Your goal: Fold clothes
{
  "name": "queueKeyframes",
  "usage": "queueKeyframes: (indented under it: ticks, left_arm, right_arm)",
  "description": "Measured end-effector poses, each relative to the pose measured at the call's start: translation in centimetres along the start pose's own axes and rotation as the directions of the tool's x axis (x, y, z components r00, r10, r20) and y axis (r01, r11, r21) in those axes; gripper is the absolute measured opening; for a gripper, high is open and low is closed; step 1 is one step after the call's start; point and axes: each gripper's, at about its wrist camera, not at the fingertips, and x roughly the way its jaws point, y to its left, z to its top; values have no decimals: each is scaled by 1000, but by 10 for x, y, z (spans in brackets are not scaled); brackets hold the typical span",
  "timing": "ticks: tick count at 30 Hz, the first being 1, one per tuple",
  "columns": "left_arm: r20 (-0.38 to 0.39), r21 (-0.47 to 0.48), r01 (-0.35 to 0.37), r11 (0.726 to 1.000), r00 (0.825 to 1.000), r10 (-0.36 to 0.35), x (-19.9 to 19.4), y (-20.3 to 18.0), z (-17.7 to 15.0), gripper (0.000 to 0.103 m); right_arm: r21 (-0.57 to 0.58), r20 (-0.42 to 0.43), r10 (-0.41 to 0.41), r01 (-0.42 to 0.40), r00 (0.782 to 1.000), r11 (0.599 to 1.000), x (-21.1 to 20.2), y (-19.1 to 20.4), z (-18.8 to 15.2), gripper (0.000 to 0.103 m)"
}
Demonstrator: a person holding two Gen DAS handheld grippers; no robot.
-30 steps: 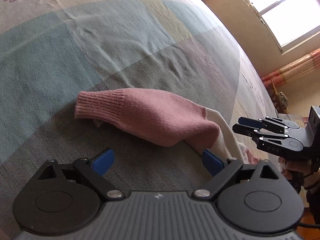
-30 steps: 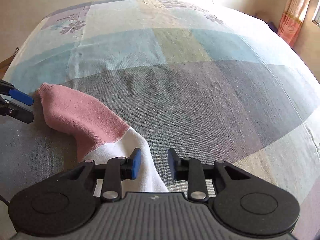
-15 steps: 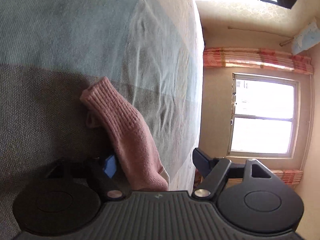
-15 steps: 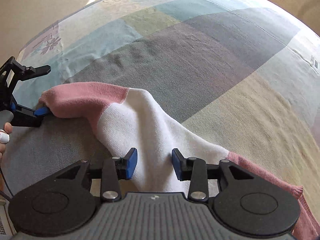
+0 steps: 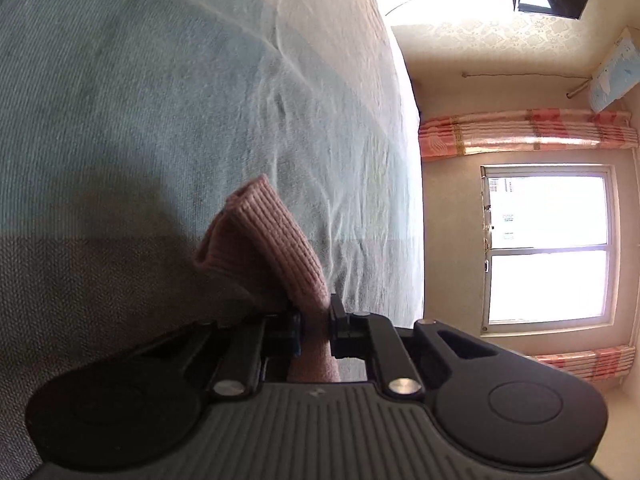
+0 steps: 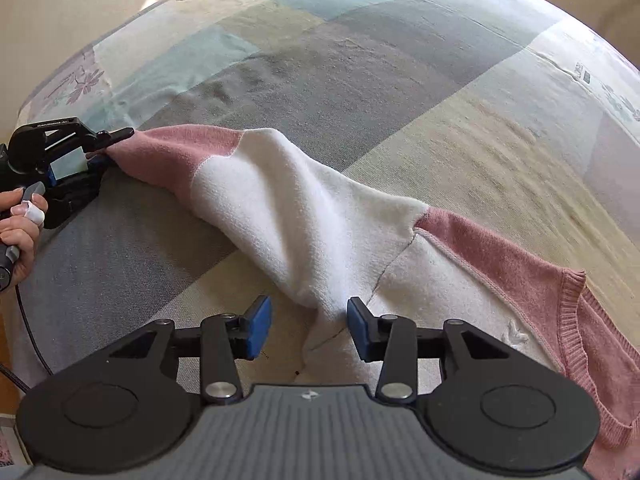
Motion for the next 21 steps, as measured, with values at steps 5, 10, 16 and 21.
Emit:
queueKeyframes:
  ticks: [5,10,16,21]
  left_arm:
    - [31,140,-38,989,999,33,-17,-41,16,9]
    - [26,226,-59,972,998,54,-27,-55,20,9]
    - [-36,199,-160,967,985,170,-29,-27,14,9]
    - [-74,237,-201,951,972,224,-28,-26,3,11]
  right_arm:
    - [-105,46,6,-1,999,994,-11,20,-4,47]
    - [-303,61,41,-21,997,953,-3,55,-8,47]
    - [-424,38,-31,44,999,905,29,65,-15,46]
    - [-423,55,-46,65,997,904,27,54,-1,45]
